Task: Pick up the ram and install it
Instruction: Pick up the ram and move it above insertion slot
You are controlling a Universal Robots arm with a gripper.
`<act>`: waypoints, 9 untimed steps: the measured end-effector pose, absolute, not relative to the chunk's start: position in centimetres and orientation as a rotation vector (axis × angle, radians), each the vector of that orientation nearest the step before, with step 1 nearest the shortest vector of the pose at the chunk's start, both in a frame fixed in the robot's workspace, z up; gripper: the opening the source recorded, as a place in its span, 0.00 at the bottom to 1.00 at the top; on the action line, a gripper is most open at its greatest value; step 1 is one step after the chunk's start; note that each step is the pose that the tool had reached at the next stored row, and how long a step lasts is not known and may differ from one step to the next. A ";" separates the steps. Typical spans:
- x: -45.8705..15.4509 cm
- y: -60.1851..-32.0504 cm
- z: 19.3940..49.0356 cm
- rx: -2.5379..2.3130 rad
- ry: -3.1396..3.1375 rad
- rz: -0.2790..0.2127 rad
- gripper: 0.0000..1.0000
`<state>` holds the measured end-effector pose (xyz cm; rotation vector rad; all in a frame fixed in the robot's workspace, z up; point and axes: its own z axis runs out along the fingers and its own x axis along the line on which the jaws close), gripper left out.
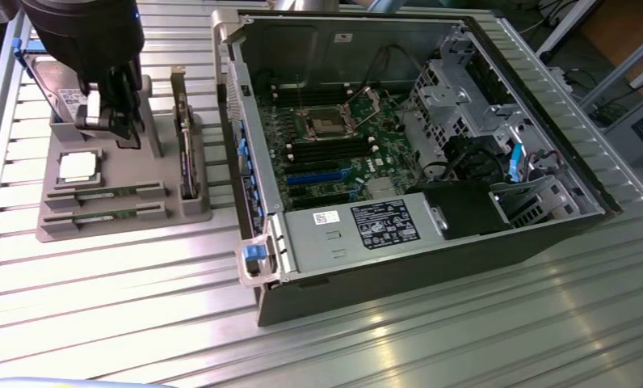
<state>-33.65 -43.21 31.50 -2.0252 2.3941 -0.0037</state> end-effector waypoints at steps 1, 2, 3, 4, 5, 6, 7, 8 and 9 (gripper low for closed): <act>-33.6 -43.2 31.4 -2.025 2.394 -0.004 0.30; -33.6 -43.2 31.4 -2.025 2.394 -0.004 0.30; -33.6 -43.2 31.3 -2.025 2.394 -0.004 0.30; -33.6 -43.2 31.2 -2.025 2.394 -0.004 0.30; -33.6 -43.2 31.2 -2.025 2.394 -0.004 0.30; -33.6 -43.2 31.2 -2.025 2.394 -0.004 0.30; -33.6 -43.2 31.1 -2.025 2.394 -0.004 0.30; -33.6 -43.2 31.0 -2.025 2.394 -0.004 0.30; -33.6 -43.2 30.9 -2.025 2.394 -0.004 0.30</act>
